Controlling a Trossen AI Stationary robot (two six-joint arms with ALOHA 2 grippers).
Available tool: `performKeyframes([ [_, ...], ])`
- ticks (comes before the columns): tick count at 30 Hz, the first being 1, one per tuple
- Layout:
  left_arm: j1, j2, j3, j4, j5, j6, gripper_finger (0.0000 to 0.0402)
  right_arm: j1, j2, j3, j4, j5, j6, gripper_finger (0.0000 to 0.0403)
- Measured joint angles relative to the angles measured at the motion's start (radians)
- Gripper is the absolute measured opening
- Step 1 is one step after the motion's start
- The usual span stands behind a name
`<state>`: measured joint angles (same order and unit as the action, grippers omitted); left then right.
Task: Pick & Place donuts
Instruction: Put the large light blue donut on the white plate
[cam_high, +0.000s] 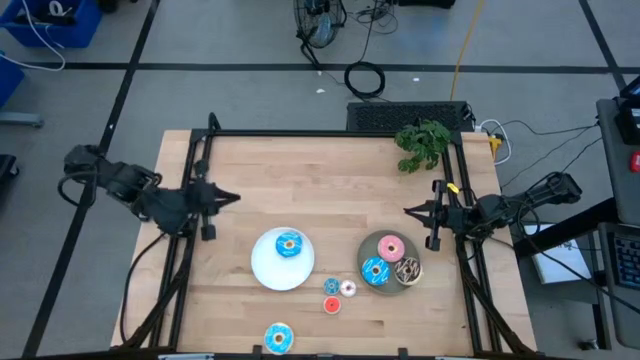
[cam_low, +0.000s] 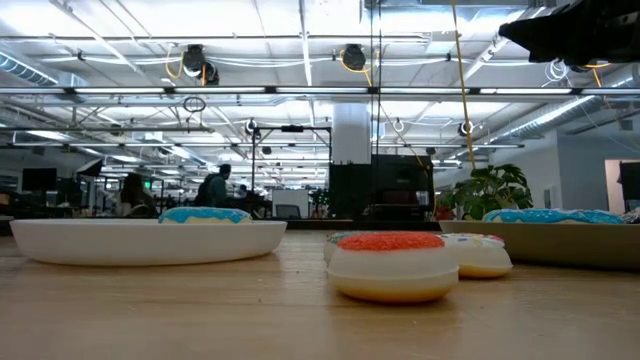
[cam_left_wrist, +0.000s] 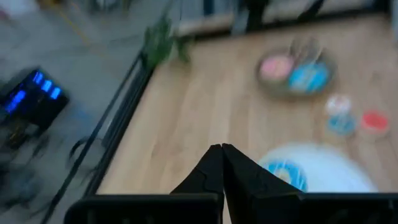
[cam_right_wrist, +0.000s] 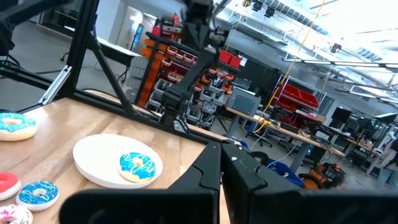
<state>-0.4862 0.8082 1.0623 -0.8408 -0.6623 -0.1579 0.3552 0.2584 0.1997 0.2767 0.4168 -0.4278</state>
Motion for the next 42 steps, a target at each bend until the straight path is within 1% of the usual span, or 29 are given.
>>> performKeyframes([
  [3, -0.001, -0.14, -0.231, 0.402, 0.056, 0.181, 0.0005, 0.0, 0.0, 0.0, -0.008, 0.0, 0.0, 0.0],
  [5, 0.007, -0.198, -0.359, 0.623, 0.085, 0.294, 0.0004, 0.0, 0.0, 0.0, -0.008, 0.0, 0.0, 0.0],
  [6, 0.015, -0.217, -0.414, 0.708, 0.091, 0.342, 0.0003, 0.0, 0.0, 0.0, -0.008, 0.0, 0.0, 0.0],
  [9, 0.049, -0.263, -0.543, 0.855, 0.122, 0.446, 0.0004, 0.0, 0.0, 0.0, -0.008, 0.0, -0.001, 0.0],
  [10, 0.065, -0.28, -0.58, 0.877, 0.154, 0.477, 0.0004, 0.0, 0.0, 0.0, -0.008, 0.0, -0.003, 0.0],
  [13, 0.125, -0.363, -0.671, 0.942, 0.294, 0.529, 0.0003, 0.0, 0.0, 0.0, -0.008, 0.0, -0.004, 0.0],
  [15, 0.173, -0.426, -0.71, 0.946, 0.344, 0.509, 0.0003, 0.0, 0.0, 0.0, -0.008, 0.0, -0.004, 0.0],
  [17, 0.216, -0.485, -0.724, 0.896, 0.398, 0.471, 0.0002, 0.0, 0.0, 0.0, -0.012, 0.0, -0.003, 0.0],
  [21, 0.267, -0.61, -0.712, 0.75, 0.419, 0.397, 0.0002, 0.0, 0.0, 0.0, -0.013, 0.0, -0.002, 0.0],
  [23, 0.277, -0.66, -0.721, 0.743, 0.458, 0.378, 0.0002, 0.0, 0.0, 0.0, -0.015, 0.0, 0.004, 0.0],
  [25, 0.281, -0.689, -0.758, 0.754, 0.478, 0.359, 0.0001, 0.0, 0.0, 0.0, -0.016, 0.0, 0.005, 0.0],
  [28, 0.28, -0.711, -0.837, 0.76, 0.45, 0.337, 0.0001, 0.0, 0.0, 0.0, -0.018, 0.0, 0.008, 0.0],
  [31, 0.28, -0.725, -0.914, 0.819, 0.393, 0.33, 0.0001, 0.0, 0.0, 0.0, -0.022, 0.0, 0.019, 0.0],
  [33, 0.28, -0.726, -0.958, 0.867, 0.375, 0.342, 0.0001, 0.0, 0.0, 0.0, -0.021, 0.0, 0.01, 0.0],
  [37, 0.284, -0.727, -0.992, 0.871, 0.369, 0.359, 0.0001, 0.0, 0.0, 0.0, -0.026, 0.0, 0.006, 0.0],
  [42, 0.31, -0.723, -1.037, 0.865, 0.372, 0.373, 0.0001, 0.0, 0.0, 0.0, -0.021, 0.001, 0.062, 0.0],
])
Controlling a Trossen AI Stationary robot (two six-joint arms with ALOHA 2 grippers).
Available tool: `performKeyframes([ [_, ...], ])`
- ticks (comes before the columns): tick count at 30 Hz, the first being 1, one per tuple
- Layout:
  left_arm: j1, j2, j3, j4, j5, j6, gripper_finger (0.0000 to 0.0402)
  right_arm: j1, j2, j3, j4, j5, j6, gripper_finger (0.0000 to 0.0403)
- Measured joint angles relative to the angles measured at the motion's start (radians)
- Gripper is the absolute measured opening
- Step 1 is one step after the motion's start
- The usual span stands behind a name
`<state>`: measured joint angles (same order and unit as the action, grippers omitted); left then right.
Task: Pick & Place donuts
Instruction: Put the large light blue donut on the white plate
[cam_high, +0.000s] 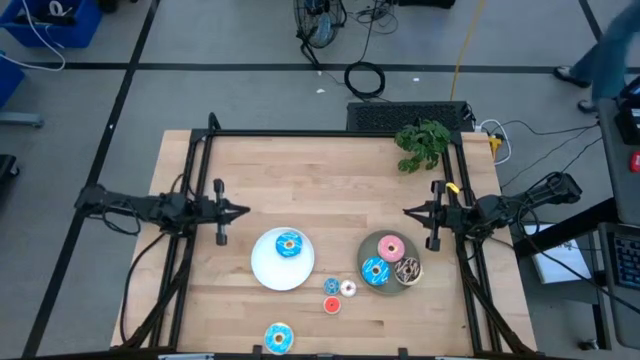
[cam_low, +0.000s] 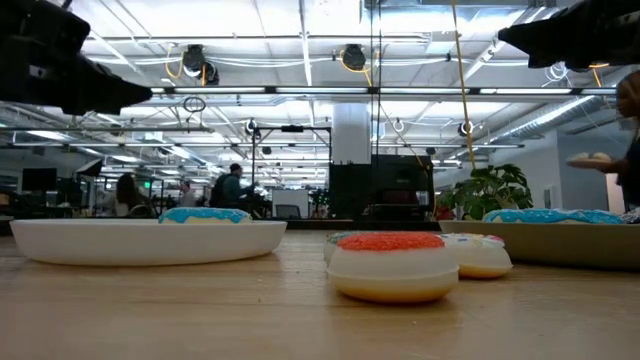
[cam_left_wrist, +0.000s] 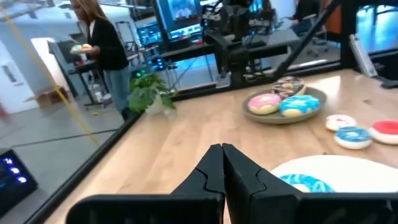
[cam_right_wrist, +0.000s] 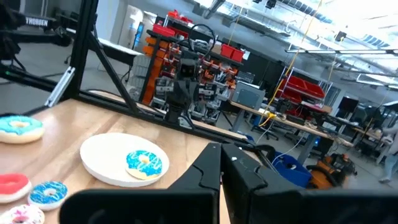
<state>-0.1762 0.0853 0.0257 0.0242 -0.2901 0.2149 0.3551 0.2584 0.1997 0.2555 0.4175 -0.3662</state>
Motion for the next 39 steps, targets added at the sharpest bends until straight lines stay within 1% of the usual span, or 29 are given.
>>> performKeyframes([
  [3, 0.023, 0.008, 0.0, -0.004, 0.028, -0.007, 0.0002, 0.0, 0.0, 0.0, 0.01, 0.001, 0.01, 0.0],
  [7, 0.037, 0.02, 0.0, -0.011, 0.063, -0.043, 0.0001, 0.0, 0.0, 0.0, 0.006, 0.0, -0.018, 0.0],
  [10, 0.038, 0.061, 0.0, -0.013, 0.066, -0.062, 0.001, 0.0, 0.0, 0.0, 0.055, 0.0, -0.017, 0.0],
  [13, 0.038, 0.133, 0.0, -0.015, 0.067, -0.065, 0.0021, 0.0, 0.012, 0.0, 0.125, 0.013, -0.024, 0.0],
  [14, 0.038, 0.155, 0.0, -0.014, 0.059, -0.064, 0.0022, 0.0, 0.026, 0.003, 0.151, 0.027, -0.007, 0.0],
  [16, 0.038, 0.192, -0.001, -0.012, 0.028, -0.07, 0.0022, 0.0, 0.066, 0.027, 0.145, 0.029, 0.048, 0.0],
  [18, 0.038, 0.219, -0.001, -0.011, 0.001, -0.093, 0.0018, 0.001, 0.141, 0.069, 0.11, 0.027, 0.096, 0.0],
  [20, 0.038, 0.237, -0.001, -0.005, -0.02, -0.108, 0.0012, 0.001, 0.243, 0.128, 0.097, 0.027, 0.139, 0.0],
  [22, 0.038, 0.247, -0.003, 0.007, -0.037, -0.112, 0.0006, 0.008, 0.361, 0.214, 0.098, 0.027, 0.169, 0.0],
  [25, 0.038, 0.248, -0.005, 0.038, -0.07, -0.093, 0.0004, 0.031, 0.565, 0.395, 0.049, 0.027, 0.199, 0.0],
  [27, 0.038, 0.248, -0.005, 0.07, -0.095, -0.085, 0.0011, 0.043, 0.713, 0.539, -0.026, 0.031, 0.22, 0.0],
  [29, 0.038, 0.248, -0.005, 0.088, -0.122, -0.09, 0.002, 0.047, 0.858, 0.681, -0.103, 0.07, 0.242, 0.0],
  [31, 0.038, 0.248, -0.005, 0.105, -0.144, -0.127, 0.0028, 0.046, 0.983, 0.825, -0.187, 0.103, 0.274, 0.0],
  [33, 0.038, 0.248, -0.005, 0.125, -0.161, -0.148, 0.0031, 0.045, 1.093, 0.96, -0.268, 0.099, 0.315, 0.0],
  [34, 0.038, 0.248, -0.005, 0.13, -0.166, -0.148, 0.0031, 0.045, 1.148, 1.027, -0.302, 0.081, 0.337, 0.0],
  [37, 0.038, 0.248, -0.005, 0.136, -0.166, -0.128, 0.0029, 0.047, 1.315, 1.214, -0.363, -0.02, 0.368, 0.0],
  [39, 0.038, 0.248, -0.005, 0.135, -0.166, -0.12, 0.0025, 0.048, 1.42, 1.329, -0.365, -0.082, 0.371, 0.0],
])
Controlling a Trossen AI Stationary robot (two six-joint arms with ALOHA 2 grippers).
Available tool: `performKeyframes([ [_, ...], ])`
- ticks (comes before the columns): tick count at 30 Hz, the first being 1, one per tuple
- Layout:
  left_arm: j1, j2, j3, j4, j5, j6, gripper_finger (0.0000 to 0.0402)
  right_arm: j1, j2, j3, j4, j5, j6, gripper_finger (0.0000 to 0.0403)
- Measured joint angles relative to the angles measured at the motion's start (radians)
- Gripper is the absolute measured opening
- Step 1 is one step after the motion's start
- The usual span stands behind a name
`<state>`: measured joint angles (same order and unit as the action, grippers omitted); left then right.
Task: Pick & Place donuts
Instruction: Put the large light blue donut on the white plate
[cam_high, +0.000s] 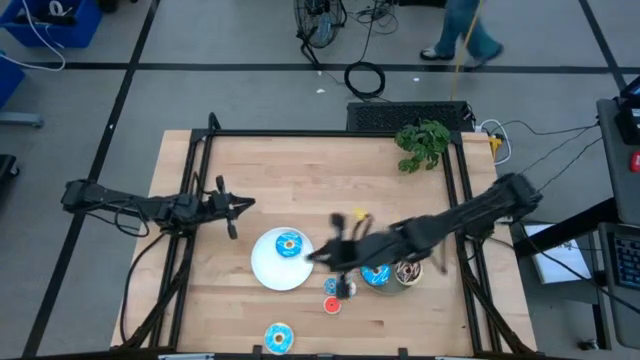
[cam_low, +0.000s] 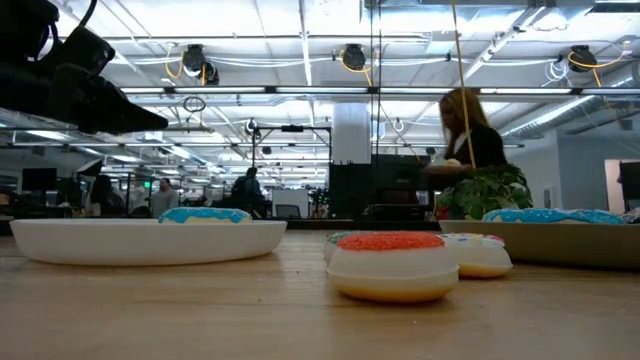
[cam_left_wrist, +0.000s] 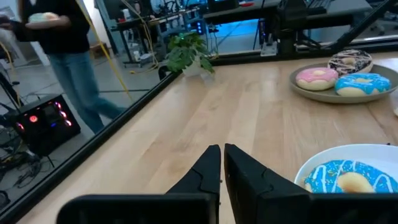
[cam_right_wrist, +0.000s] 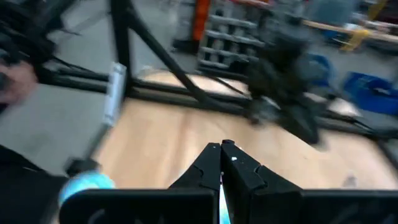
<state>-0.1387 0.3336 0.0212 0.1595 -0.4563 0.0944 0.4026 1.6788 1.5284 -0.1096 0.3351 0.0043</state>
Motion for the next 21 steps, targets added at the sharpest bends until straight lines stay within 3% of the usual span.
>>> performKeyframes([
  [7, 0.0, 0.0, 0.001, 0.012, 0.0, 0.022, 0.0005, -0.009, 0.321, 0.346, -0.077, -0.164, 0.059, 0.0],
  [15, 0.0, 0.0, 0.001, 0.009, -0.016, 0.046, 0.0026, -0.009, 0.618, 0.542, -0.122, -0.237, 0.026, 0.0005],
  [21, 0.0, 0.0, 0.002, -0.006, -0.052, 0.038, 0.003, 0.009, 0.748, 0.625, -0.12, -0.262, 0.017, 0.0076],
])
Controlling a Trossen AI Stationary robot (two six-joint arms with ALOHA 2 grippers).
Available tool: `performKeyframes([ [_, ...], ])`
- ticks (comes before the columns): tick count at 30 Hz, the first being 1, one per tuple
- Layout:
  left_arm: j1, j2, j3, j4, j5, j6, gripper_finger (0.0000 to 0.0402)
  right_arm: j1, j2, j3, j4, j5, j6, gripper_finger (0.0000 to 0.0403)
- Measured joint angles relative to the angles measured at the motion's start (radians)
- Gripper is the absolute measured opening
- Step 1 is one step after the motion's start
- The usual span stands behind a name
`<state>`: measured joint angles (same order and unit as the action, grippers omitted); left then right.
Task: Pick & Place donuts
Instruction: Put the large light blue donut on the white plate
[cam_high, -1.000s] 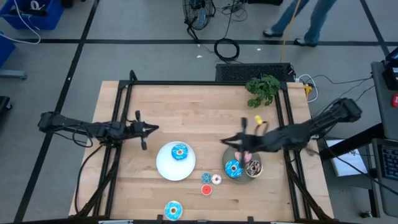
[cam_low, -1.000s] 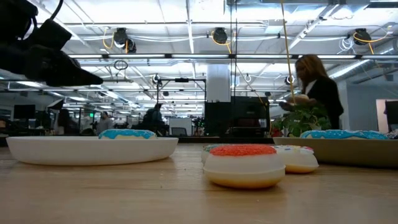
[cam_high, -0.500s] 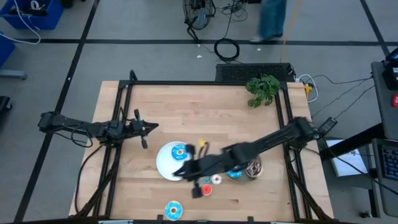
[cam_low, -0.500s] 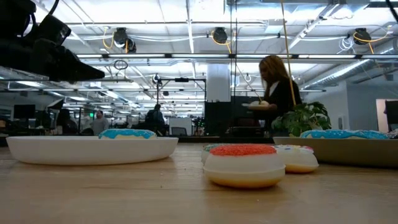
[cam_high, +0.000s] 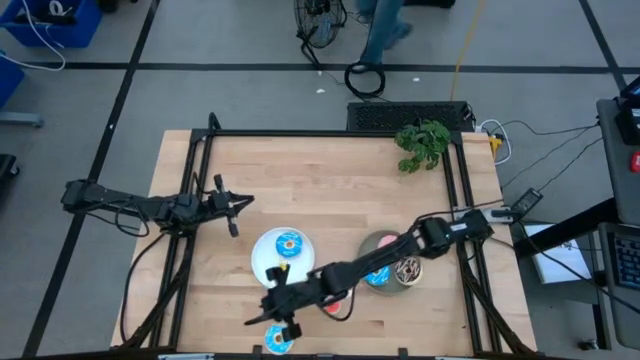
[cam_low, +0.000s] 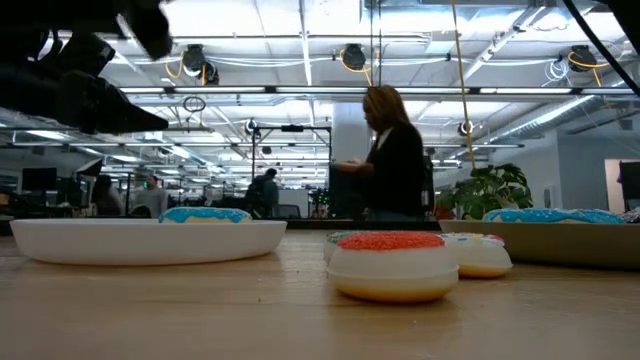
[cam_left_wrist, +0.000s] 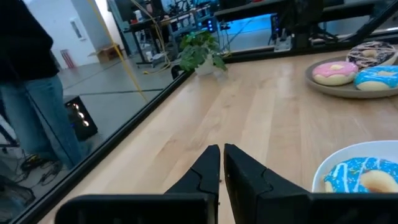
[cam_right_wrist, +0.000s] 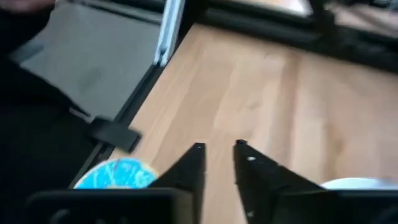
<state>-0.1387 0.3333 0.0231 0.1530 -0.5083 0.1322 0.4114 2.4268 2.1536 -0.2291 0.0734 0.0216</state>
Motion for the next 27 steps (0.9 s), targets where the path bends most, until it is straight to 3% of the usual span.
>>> performKeyframes([
  [6, 0.005, 0.0, 0.0, -0.002, -0.028, 0.014, 0.003, 0.031, 0.044, 0.003, -0.009, -0.024, 0.038, 0.019],
  [10, 0.028, 0.0, 0.0, -0.002, -0.047, 0.005, 0.003, 0.061, 0.045, 0.002, -0.017, -0.026, 0.03, 0.0232],
  [27, 0.082, 0.0, 0.0, -0.03, 0.017, -0.039, 0.0031, 0.054, 0.093, 0.001, -0.074, -0.05, 0.103, 0.021],
])
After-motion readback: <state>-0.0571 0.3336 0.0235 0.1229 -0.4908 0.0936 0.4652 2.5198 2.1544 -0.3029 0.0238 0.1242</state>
